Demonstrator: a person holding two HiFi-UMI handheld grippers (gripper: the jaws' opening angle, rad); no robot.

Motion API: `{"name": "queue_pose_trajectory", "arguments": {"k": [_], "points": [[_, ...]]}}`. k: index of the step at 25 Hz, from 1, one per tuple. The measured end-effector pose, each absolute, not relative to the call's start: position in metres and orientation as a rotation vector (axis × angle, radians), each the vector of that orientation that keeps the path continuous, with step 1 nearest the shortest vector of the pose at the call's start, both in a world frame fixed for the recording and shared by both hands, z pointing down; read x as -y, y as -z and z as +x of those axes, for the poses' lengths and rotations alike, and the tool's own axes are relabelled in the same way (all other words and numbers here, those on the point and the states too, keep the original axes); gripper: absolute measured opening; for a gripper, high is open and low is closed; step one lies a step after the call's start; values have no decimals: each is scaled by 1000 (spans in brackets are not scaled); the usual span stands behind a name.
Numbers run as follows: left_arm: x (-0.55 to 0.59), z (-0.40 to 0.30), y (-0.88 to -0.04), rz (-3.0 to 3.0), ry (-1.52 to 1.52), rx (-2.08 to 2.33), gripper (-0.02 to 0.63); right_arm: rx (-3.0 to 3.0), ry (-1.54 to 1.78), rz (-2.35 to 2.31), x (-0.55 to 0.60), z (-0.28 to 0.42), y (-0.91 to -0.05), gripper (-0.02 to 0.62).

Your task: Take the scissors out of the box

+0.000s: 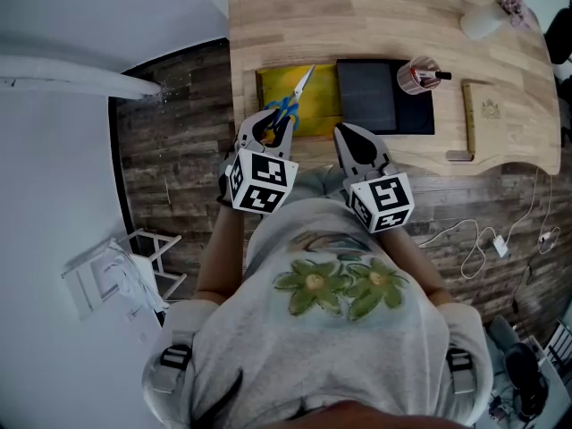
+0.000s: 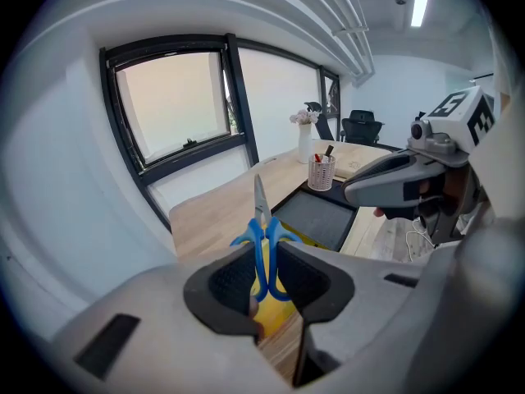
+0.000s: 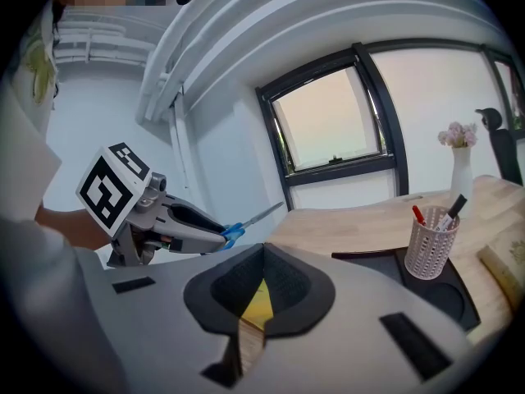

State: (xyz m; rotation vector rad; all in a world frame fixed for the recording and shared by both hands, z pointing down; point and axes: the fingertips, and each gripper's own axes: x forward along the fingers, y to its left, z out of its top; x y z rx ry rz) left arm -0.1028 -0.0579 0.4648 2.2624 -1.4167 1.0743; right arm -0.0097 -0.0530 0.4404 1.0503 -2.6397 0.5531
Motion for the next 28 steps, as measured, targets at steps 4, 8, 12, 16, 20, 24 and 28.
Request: {"name": "queue_pose_trajectory", "arguments": {"k": [4, 8, 12, 16, 20, 24, 28], "points": [[53, -100, -462, 2273, -1075, 1414, 91, 2643, -530, 1034, 47, -12, -438, 6], [47, -97, -461, 2286, -1081, 1408, 91, 2645, -524, 1042, 42, -11, -437, 6], [44, -95, -459, 2295, -1078, 1413, 91, 2641, -516, 1060, 39, -7, -436, 6], [40, -94, -459, 2302, -1079, 1414, 91, 2637, -512, 1072, 33, -3, -434, 6], [39, -91, -455, 2310, -1064, 1422, 91, 2637, -508, 1076, 30, 0, -433, 6], [36, -89, -453, 2311, -1063, 1422, 91, 2640, -504, 1080, 26, 2, -431, 6], [29, -88, -452, 2303, -1065, 1422, 91, 2643, -506, 1076, 19, 4, -429, 6]]}}
